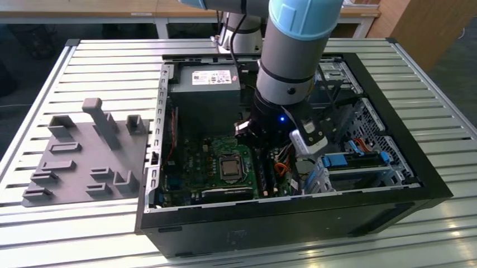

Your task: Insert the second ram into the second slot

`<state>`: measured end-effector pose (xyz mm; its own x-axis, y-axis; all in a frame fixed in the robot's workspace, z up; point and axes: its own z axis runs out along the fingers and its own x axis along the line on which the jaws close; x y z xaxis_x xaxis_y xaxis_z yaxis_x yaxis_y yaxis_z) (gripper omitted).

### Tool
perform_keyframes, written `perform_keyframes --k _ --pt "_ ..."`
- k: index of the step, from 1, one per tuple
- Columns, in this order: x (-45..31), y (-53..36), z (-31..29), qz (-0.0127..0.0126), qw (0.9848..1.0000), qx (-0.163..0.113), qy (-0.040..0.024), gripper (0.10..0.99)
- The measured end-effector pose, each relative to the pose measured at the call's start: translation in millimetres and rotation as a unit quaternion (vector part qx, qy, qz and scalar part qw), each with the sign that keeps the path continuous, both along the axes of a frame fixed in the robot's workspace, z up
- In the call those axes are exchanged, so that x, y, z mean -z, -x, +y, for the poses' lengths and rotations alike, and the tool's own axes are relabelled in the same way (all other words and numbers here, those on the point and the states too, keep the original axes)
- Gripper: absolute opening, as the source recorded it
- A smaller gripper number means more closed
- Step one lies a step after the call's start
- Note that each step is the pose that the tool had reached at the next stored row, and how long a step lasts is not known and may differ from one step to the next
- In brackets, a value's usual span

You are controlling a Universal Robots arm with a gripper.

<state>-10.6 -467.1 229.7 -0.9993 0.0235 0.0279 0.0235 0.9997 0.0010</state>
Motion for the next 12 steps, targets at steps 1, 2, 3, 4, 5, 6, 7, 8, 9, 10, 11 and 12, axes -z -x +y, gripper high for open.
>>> perform_keyframes --k 1,2,3,4,5,6,7,8,9,10,11,12 --pt "0.0 -0.2 0.1 0.0000 1.0000 0.000 0.0000 0.106" --pt "-0.1 -0.4 0.4 0.0000 1.0000 0.000 0.0000 0.106" --pt "-0.1 -0.5 0.7 0.0001 1.0000 0.000 0.0001 0.106" --pt "0.0 -0.6 1.0 0.0000 1.0000 0.000 0.0001 0.106" --pt "0.1 -0.7 1.2 0.0000 1.0000 0.000 0.0001 0.106" --pt "0.2 -0.7 1.6 0.0001 1.0000 0.000 0.0003 0.106" --pt "0.4 -0.8 1.7 0.0001 1.0000 0.000 0.0003 0.106" --pt "0.5 -0.8 1.7 0.0001 1.0000 0.000 0.0005 0.106" --pt "0.7 -0.8 1.7 0.0001 1.0000 0.000 0.0005 0.106" --pt "1.0 -0.8 1.8 0.0001 1.0000 0.000 0.0004 0.106" --pt "1.5 -0.8 1.8 0.0001 1.0000 0.000 0.0003 0.106" --pt "2.2 -0.8 1.8 0.0000 1.0000 0.000 0.0003 0.106"
